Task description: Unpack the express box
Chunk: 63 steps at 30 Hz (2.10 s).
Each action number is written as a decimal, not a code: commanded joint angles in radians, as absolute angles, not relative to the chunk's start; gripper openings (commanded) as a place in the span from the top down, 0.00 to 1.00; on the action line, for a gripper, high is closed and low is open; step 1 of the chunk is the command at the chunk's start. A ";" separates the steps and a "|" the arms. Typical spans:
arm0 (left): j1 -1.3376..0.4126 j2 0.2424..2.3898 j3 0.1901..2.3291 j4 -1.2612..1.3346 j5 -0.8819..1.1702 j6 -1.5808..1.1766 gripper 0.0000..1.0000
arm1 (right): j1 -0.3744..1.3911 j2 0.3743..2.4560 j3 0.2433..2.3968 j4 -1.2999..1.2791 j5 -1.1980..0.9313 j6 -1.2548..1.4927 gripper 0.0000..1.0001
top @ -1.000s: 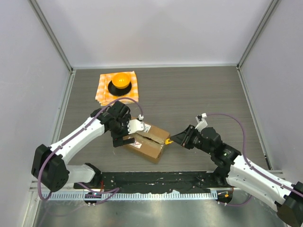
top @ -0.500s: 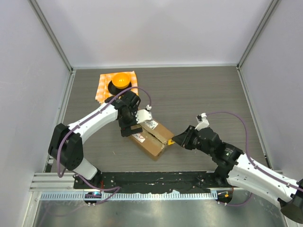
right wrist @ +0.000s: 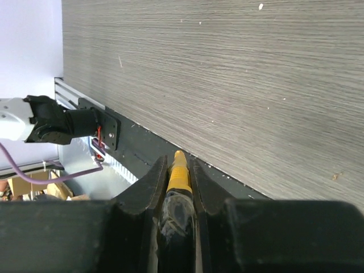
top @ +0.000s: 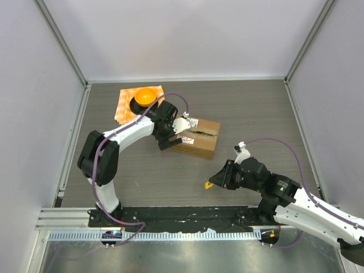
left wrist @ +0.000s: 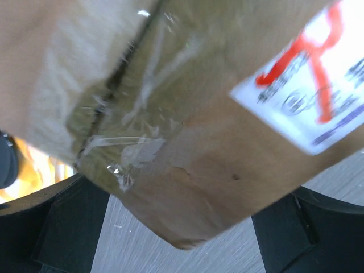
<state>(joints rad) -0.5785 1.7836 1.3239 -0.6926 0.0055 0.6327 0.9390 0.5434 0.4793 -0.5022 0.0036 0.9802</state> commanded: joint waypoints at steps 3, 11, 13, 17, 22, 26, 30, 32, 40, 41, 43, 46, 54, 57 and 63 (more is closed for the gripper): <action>-0.569 1.760 1.313 -0.635 0.081 0.641 0.00 | 0.945 0.523 0.624 -0.590 -0.003 0.882 0.99; -0.566 1.579 1.241 -0.706 0.115 0.598 0.00 | 0.943 0.756 0.909 -0.590 0.685 0.530 0.99; -0.566 1.554 1.227 -0.712 0.115 0.589 0.00 | 0.933 0.890 0.928 -0.493 0.806 0.370 0.99; -0.563 1.522 1.210 -0.713 0.118 0.572 0.00 | 0.732 1.102 0.981 -0.182 0.665 0.195 0.99; -0.561 1.488 1.206 -0.703 0.132 0.522 0.00 | 0.548 1.302 1.014 0.066 0.543 0.140 0.99; -0.560 1.480 1.200 -0.699 0.140 0.492 0.00 | 0.517 1.452 1.071 0.205 0.505 0.117 0.99; -0.560 1.471 1.163 -0.677 0.143 0.479 0.00 | 0.512 1.541 1.078 0.325 0.482 0.092 0.99; -0.560 1.470 1.155 -0.667 0.146 0.468 0.00 | 0.511 1.581 1.092 0.362 0.471 0.083 0.99; -0.549 1.454 1.129 -0.626 0.083 0.448 0.00 | 0.508 1.687 1.126 0.258 0.405 0.121 0.99; -0.546 1.456 1.131 -0.624 0.083 0.443 0.00 | 0.508 1.703 1.118 0.232 0.405 0.126 0.99; -0.537 1.465 1.144 -0.620 0.083 0.419 0.00 | 0.508 1.716 1.112 0.207 0.407 0.132 0.99; -0.534 1.476 1.158 -0.615 0.063 0.393 0.00 | 0.508 1.729 1.101 0.157 0.397 0.138 0.99; -0.534 1.531 1.164 -0.581 0.009 0.388 0.00 | 0.526 1.589 0.968 0.072 0.414 0.224 0.99; -0.534 1.575 1.186 -0.557 -0.040 0.402 0.00 | 0.563 1.528 0.922 0.012 0.451 0.279 0.99; -0.515 1.652 1.253 -0.543 -0.055 0.422 0.00 | 0.672 1.344 0.809 -0.097 0.505 0.388 0.99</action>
<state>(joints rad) -0.5323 1.6291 1.1812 -0.5972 -0.0265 0.4053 0.6041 1.4586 0.8581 -0.0189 0.4496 0.2810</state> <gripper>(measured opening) 0.997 0.226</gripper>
